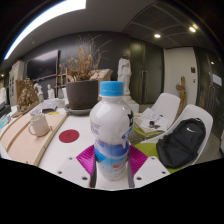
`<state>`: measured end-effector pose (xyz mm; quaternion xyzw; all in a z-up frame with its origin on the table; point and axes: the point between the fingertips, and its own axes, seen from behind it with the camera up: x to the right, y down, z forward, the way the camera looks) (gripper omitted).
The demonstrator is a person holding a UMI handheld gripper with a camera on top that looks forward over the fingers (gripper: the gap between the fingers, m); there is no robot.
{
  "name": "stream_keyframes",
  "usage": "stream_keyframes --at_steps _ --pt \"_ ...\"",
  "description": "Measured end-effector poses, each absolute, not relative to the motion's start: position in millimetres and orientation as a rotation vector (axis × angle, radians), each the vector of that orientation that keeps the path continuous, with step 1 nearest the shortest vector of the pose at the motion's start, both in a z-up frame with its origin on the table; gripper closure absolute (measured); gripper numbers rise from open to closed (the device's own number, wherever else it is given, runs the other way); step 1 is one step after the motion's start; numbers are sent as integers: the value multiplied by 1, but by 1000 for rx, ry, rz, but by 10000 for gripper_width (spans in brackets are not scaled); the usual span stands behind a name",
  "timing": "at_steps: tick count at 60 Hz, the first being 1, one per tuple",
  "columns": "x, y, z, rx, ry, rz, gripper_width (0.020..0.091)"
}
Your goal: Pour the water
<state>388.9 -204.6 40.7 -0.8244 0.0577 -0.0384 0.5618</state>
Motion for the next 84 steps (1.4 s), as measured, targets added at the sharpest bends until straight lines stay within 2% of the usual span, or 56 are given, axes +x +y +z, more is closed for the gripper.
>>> stream_keyframes --at_steps 6,16,23,37,46,67,73,84 --pt "390 -205 40 -1947 131 -114 749" --pt "392 -203 49 -1960 106 -233 751" --pt "389 -192 80 -1943 61 -356 750" --pt "350 -146 167 -1833 -193 -773 749" --pt "294 -99 198 -1683 -495 -1123 749" --pt "210 -36 187 -1261 -1162 -1702 750" --pt "204 -30 178 -1225 -1240 -1746 750" --pt "202 -27 178 -1237 -1253 -1728 750"
